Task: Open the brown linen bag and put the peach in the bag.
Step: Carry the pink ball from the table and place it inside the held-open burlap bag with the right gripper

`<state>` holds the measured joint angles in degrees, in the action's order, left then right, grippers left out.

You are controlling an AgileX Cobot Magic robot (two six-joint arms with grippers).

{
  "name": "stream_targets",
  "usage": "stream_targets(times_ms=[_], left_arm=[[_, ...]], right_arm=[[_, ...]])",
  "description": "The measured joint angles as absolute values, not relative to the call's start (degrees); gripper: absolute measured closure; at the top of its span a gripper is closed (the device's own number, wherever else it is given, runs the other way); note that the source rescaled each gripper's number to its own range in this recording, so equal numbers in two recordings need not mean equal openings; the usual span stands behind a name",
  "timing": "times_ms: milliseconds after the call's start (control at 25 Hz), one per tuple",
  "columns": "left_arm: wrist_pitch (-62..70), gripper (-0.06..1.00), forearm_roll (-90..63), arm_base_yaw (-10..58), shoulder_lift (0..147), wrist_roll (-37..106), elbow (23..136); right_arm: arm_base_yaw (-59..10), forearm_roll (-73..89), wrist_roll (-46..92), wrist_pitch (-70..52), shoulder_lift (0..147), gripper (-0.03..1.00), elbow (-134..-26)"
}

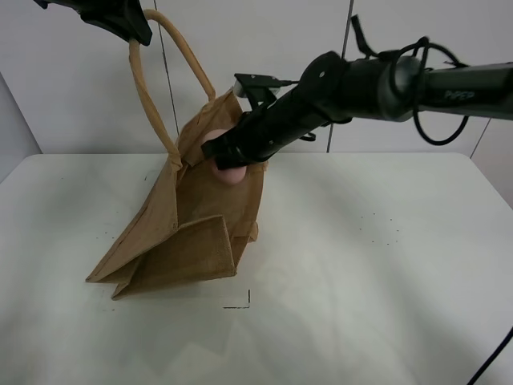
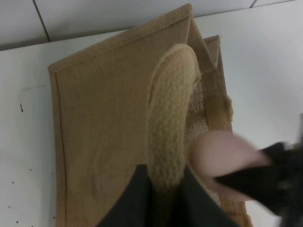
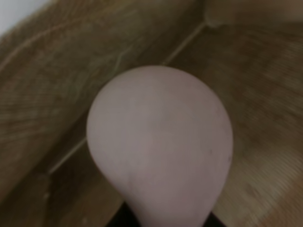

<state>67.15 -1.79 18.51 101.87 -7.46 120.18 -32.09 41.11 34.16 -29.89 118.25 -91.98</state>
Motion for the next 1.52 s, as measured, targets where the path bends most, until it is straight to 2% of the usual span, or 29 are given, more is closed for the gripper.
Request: stream_targets(times_ms=[320,640,720,760,840,880,960,1120,1520], left_arm=[[67.1,0.94,-1.8,18.5,101.9,-7.5,120.2],[67.1,0.94,-1.8,18.5,101.9,-7.5,120.2],[67.1,0.94,-1.8,18.5,101.9,-7.5,120.2],[67.1,0.94,-1.8,18.5,101.9,-7.5,120.2],[67.1,0.94,-1.8,18.5,101.9,-7.5,120.2],[67.1,0.94,-1.8,18.5,101.9,-7.5,120.2],[67.1,0.94,-1.8,18.5,101.9,-7.5,120.2],[67.1,0.94,-1.8,18.5,101.9,-7.5,120.2],[67.1,0.94,-1.8,18.5,101.9,-7.5,120.2]], right_arm=[[-34.6,44.0,40.8,-24.1,126.2,0.97,-92.4],[-34.6,45.9,41.4,-25.0,132.8,0.95,-102.1],[-34.6,45.9,41.4,-25.3,133.6,0.82,-102.7],[-34.6,45.9,41.4,-25.6,133.9,0.69,-102.7],[-34.6,45.2,41.4,-26.4,134.0,0.33,-102.7],[-34.6,44.8,41.4,-26.8,134.1,0.20,-102.7],[-34.6,43.5,40.6,-28.1,134.1,0.05,-102.7],[-34.3,39.6,35.6,-31.9,132.6,-0.02,-102.7],[-30.4,13.0,9.4,-53.7,121.6,-0.03,-103.8]])
